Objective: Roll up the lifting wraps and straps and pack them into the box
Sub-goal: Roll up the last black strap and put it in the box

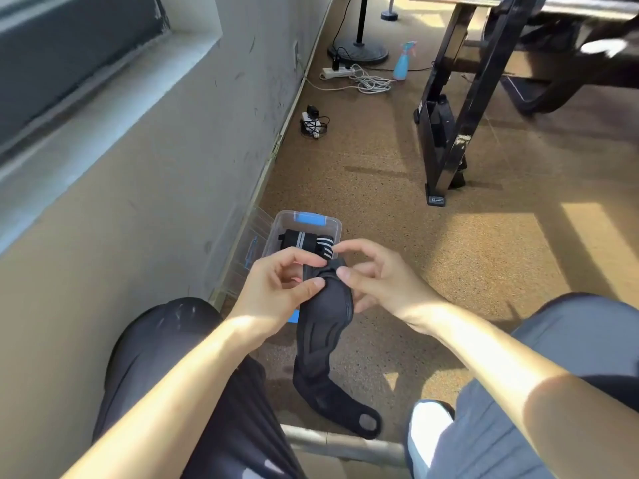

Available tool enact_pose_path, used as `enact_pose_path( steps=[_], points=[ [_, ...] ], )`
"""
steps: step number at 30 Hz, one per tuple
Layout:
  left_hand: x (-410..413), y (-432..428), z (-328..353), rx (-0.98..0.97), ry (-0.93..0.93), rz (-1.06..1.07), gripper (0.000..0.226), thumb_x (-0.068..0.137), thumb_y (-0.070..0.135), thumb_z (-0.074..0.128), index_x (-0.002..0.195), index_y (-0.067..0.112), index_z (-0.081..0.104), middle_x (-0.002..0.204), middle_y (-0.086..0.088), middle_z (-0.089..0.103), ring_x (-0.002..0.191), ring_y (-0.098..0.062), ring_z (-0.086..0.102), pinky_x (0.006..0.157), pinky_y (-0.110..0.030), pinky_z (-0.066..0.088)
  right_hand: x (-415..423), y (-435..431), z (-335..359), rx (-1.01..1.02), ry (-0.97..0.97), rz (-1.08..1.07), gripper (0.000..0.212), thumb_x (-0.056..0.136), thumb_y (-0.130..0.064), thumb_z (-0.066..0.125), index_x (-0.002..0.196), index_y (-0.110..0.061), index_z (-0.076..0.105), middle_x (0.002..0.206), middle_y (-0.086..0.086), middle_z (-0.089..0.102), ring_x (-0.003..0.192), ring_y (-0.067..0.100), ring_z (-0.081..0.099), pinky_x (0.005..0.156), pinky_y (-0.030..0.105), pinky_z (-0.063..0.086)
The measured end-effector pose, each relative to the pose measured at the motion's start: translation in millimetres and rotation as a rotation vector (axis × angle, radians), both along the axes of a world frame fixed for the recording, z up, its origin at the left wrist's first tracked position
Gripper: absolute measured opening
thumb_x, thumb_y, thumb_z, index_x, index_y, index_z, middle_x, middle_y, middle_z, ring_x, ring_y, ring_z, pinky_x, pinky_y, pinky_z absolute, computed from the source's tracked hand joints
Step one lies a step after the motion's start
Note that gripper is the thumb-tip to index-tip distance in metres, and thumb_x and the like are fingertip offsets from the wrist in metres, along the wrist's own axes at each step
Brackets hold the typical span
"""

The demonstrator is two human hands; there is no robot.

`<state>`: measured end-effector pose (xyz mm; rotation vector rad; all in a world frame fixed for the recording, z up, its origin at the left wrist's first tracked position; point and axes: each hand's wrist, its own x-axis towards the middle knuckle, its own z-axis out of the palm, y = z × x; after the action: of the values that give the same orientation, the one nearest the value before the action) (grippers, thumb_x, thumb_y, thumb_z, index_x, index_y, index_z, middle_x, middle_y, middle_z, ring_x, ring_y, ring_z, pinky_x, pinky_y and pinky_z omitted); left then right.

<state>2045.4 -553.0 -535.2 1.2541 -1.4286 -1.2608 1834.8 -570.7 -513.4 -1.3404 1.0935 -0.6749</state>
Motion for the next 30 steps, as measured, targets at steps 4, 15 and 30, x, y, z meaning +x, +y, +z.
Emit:
enact_pose_path(
  steps=[4,15,30],
  points=[
    [-0.8,2.7,1.0,-0.104,-0.147,0.023,0.024,0.086,0.009,0.081,0.098,0.03,0.077,0.089,0.011,0.075,0.075,-0.023,0.064,0.08,-0.047,0.057,2.4,2.0,-1.7,-0.005,-0.035,0.004,0.022,0.099,-0.018,0.062,0.12,-0.024,0.069,0.098,0.01,0.079,0.081,0.019,0.076,0.061,0.032,0.06],
    [-3.8,4.4,18.2,0.269,0.066,-0.128,0.026,0.098,0.037,0.062,0.119,0.024,0.071,0.099,0.01,0.076,0.104,-0.015,0.074,0.083,-0.043,0.063,4.3,2.2,-7.6,-0.182,-0.052,-0.183,0.036,0.087,0.005,0.074,0.095,-0.03,0.08,0.096,-0.003,0.08,0.095,0.015,0.076,0.088,0.03,0.06],
    [-2.5,1.5,7.6,0.023,0.074,-0.028,0.029,0.091,0.0,0.073,0.116,0.014,0.071,0.106,-0.007,0.078,0.103,-0.024,0.074,0.088,-0.04,0.061,3.0,-3.8,-6.1,-0.013,-0.011,0.001,0.037,0.091,-0.033,0.069,0.127,-0.028,0.064,0.104,0.008,0.078,0.098,0.025,0.076,0.085,0.056,0.061]
  ],
)
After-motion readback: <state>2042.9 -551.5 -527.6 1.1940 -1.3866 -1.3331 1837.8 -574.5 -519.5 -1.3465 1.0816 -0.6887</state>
